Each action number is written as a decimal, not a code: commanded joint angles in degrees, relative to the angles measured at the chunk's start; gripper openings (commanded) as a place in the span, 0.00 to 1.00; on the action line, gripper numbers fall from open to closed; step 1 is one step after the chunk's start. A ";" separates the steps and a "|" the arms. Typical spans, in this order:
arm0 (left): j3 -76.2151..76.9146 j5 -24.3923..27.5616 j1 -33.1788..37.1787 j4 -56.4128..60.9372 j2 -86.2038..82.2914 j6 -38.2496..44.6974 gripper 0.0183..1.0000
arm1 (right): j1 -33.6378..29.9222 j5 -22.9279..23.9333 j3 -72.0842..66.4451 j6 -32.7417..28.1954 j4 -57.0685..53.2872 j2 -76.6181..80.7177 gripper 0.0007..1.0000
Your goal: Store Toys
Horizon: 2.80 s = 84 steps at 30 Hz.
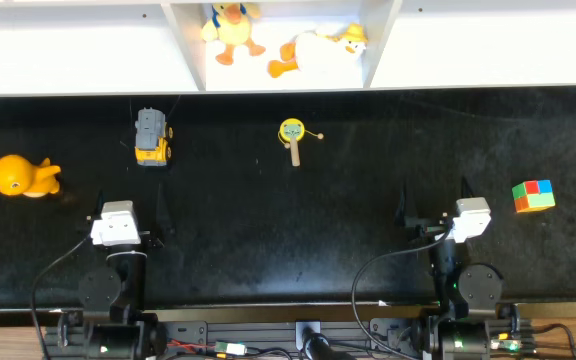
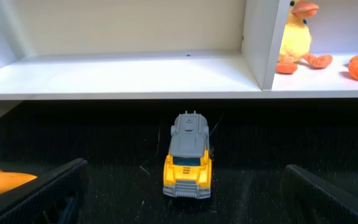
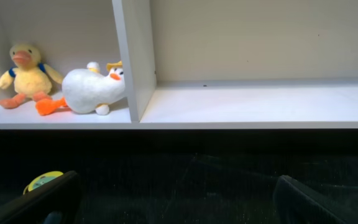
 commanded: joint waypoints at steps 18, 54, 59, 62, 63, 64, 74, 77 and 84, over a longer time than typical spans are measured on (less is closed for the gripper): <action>19.19 -0.22 0.39 -20.00 12.61 -5.11 1.00 | 0.26 0.26 -0.74 -0.17 0.22 -0.42 1.00; 35.82 43.63 40.33 -29.90 47.60 32.09 0.99 | 0.26 0.26 -0.74 -0.17 0.22 -0.42 1.00; 35.82 47.91 44.83 -28.63 52.22 34.51 0.99 | 0.26 0.26 -0.74 -0.17 0.22 -0.42 0.99; 35.82 48.28 47.06 -29.03 52.81 35.63 0.99 | 0.26 0.26 -0.74 -0.17 0.22 -0.42 1.00; 35.82 48.28 48.48 -29.59 52.81 36.44 0.99 | 0.26 0.26 -0.74 -0.17 0.22 -0.42 1.00; 35.82 48.28 49.13 -30.08 52.81 37.18 0.99 | 0.26 0.26 -0.74 -0.17 0.22 -0.42 1.00; 41.57 43.63 52.50 -39.52 53.64 43.12 0.99 | 0.26 0.26 -0.74 -0.17 0.22 -0.42 0.99; 43.67 41.64 53.07 -41.18 53.72 43.12 1.00 | 0.26 0.26 -0.74 -0.17 0.22 -0.42 1.00; 47.19 39.95 59.19 -44.30 53.70 42.95 1.00 | 0.26 0.26 -0.74 -0.17 0.22 -0.42 0.99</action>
